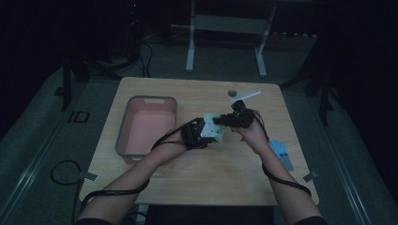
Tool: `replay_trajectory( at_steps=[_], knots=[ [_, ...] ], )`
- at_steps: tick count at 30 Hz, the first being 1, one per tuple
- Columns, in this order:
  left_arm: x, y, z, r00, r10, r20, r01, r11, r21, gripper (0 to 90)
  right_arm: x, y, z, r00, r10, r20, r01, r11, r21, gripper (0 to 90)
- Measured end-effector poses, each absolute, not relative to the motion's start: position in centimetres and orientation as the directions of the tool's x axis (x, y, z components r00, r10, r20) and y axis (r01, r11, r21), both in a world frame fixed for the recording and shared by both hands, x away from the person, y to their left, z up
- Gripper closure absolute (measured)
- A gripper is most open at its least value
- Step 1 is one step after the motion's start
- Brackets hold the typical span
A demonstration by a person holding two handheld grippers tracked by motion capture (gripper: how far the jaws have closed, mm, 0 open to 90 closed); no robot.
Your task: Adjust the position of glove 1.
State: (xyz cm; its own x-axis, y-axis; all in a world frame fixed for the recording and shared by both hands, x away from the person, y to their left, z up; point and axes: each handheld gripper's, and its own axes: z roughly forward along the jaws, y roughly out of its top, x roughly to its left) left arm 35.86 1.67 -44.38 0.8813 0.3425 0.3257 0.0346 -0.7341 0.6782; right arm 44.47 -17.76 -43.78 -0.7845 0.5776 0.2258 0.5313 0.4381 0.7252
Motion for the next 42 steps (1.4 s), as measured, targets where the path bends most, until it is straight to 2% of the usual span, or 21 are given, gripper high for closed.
replay_trajectory(
  at_steps=[23, 42],
  knots=[
    [35.6, 8.9, -43.0, 0.851, 0.385, 0.356, 0.075, -0.762, 0.644, 75.3, 45.5, -9.4, -41.8, -0.834, 0.514, 0.201, 0.476, 0.486, 0.733, 74.4],
    [34.6, 16.0, -43.9, 0.834, 0.423, 0.355, 0.147, -0.790, 0.596, 75.3, 45.7, -1.2, -43.0, -0.857, 0.458, 0.235, 0.469, 0.504, 0.726, 74.3]
  ],
)
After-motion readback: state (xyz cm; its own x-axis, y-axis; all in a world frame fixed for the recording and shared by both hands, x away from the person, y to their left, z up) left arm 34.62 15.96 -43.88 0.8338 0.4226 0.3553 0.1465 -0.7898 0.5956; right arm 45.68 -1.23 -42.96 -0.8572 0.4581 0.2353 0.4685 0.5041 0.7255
